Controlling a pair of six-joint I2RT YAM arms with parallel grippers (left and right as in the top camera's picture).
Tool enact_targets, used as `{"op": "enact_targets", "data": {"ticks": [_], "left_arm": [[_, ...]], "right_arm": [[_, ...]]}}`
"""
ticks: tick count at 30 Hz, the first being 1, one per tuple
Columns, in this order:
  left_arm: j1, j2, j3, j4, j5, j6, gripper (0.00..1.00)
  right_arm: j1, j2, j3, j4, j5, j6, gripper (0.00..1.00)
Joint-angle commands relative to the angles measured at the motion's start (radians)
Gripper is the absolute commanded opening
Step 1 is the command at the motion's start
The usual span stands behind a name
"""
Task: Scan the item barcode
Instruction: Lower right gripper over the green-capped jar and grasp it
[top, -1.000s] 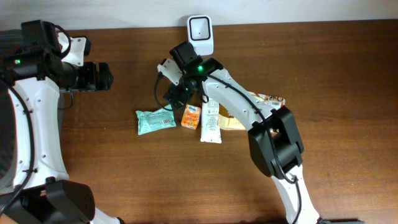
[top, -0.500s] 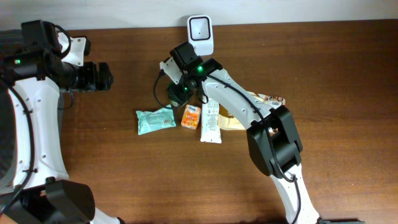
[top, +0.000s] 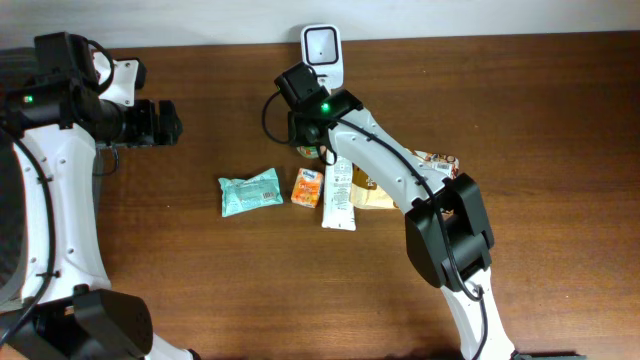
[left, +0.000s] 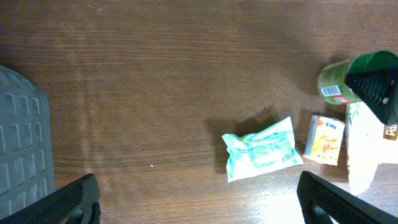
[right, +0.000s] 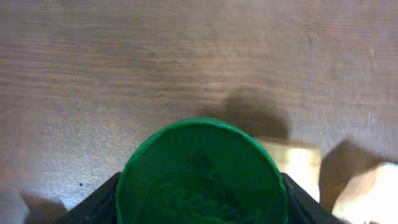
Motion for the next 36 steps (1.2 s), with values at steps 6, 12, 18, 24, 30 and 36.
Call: {"op": "enact_targets", "data": {"ticks": [6,12,18,24,30,36], "left_arm": [[0.002,0.005,0.002,0.000,0.015,0.020,0.99],[0.002,0.005,0.002,0.000,0.015,0.020,0.99],[0.002,0.005,0.002,0.000,0.015,0.020,0.99],[0.002,0.005,0.002,0.000,0.015,0.020,0.99],[0.002,0.005,0.002,0.000,0.015,0.020,0.99],[0.002,0.005,0.002,0.000,0.015,0.020,0.99]], "right_arm": [[0.040,0.026,-0.007,0.002,0.053,0.255,0.49],[0.052,0.027,-0.007,0.003,0.049,0.225,0.80],[0.046,0.021,0.058,0.002,-0.061,-0.116,0.98],[0.019,0.020,0.179,-0.146,-0.202,-0.248,0.98],[0.000,0.026,0.117,-0.132,-0.164,0.031,0.96],[-0.014,0.027,0.090,-0.109,-0.156,0.071,0.89]]}}
